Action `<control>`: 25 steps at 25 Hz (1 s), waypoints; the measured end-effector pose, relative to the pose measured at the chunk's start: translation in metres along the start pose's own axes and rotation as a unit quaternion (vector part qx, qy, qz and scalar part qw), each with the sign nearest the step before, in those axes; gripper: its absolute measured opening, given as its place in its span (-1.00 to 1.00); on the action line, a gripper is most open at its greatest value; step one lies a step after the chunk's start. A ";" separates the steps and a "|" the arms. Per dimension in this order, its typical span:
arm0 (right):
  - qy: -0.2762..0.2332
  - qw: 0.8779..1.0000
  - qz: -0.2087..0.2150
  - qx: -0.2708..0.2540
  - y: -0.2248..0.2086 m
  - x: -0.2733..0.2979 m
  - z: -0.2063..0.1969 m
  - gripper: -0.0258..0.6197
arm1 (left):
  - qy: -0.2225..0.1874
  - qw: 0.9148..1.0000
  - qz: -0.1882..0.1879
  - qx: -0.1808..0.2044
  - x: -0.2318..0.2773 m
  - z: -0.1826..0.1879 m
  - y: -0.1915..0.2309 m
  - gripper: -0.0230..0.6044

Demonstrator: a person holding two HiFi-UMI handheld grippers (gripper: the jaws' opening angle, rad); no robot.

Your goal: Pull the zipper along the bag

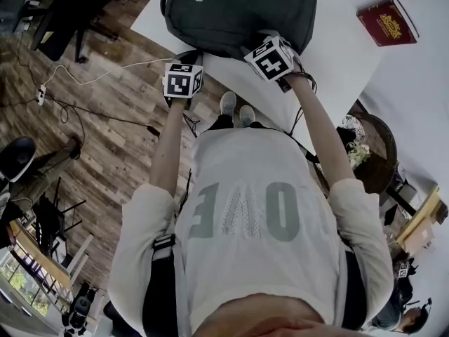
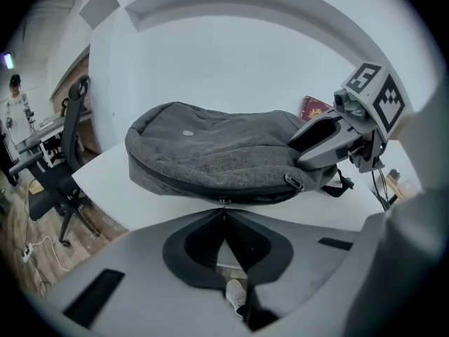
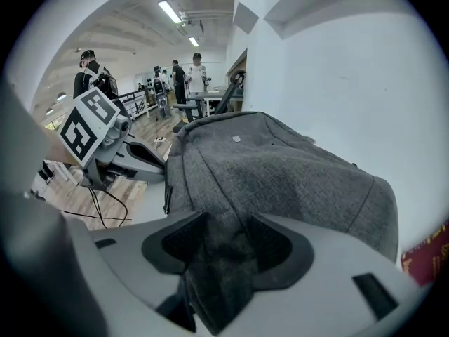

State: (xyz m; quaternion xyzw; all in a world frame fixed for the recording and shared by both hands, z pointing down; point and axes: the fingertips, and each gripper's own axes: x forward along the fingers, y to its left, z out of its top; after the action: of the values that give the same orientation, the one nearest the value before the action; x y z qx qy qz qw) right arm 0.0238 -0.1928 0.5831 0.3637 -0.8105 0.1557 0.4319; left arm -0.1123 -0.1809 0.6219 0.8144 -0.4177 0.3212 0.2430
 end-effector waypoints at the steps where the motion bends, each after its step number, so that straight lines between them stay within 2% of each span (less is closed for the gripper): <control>1: 0.000 1.000 0.000 0.000 0.000 0.000 0.000 -0.22 | -0.001 1.000 0.002 0.010 0.000 0.000 0.000 -0.84; 5: 0.000 1.000 0.000 -0.003 0.000 0.000 0.000 -0.22 | -0.003 0.998 0.028 0.047 0.001 0.001 0.002 -0.83; 7: -0.002 1.000 0.001 -0.008 0.000 0.000 0.001 -0.22 | -0.014 0.999 0.038 0.034 -0.001 0.001 0.009 -0.62; 10: -0.003 1.000 -0.001 -0.012 -0.001 -0.001 0.002 -0.22 | -0.020 0.999 0.033 0.021 0.001 0.006 0.015 -0.55; 11: -0.003 1.000 -0.001 -0.012 -0.001 -0.001 0.002 -0.22 | -0.018 0.999 0.031 0.026 0.003 0.008 0.015 -0.65; 13: -0.004 1.000 0.001 -0.012 0.000 0.000 0.002 -0.22 | -0.011 0.999 0.020 0.039 0.007 0.011 0.014 -0.72; 16: -0.004 1.000 0.001 -0.011 -0.001 0.000 0.001 -0.22 | -0.003 0.998 -0.015 0.053 0.004 0.005 0.005 -0.84; 20: -0.006 1.000 0.000 -0.012 -0.001 0.000 0.002 -0.22 | 0.013 0.995 -0.038 0.096 -0.006 -0.005 -0.012 -0.85; 22: -0.007 1.000 -0.002 -0.013 -0.002 0.000 0.002 -0.22 | 0.008 0.996 -0.028 0.084 -0.010 -0.006 -0.016 -0.86; 25: -0.008 1.000 -0.002 -0.013 -0.001 0.000 0.001 -0.22 | 0.003 0.999 0.001 0.038 -0.009 -0.008 -0.007 -0.85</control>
State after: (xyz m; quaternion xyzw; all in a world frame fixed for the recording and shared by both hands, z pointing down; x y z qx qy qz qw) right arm 0.0239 -0.1945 0.5823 0.3610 -0.8152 0.1409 0.4306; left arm -0.1132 -0.1673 0.6199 0.8215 -0.4057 0.3395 0.2127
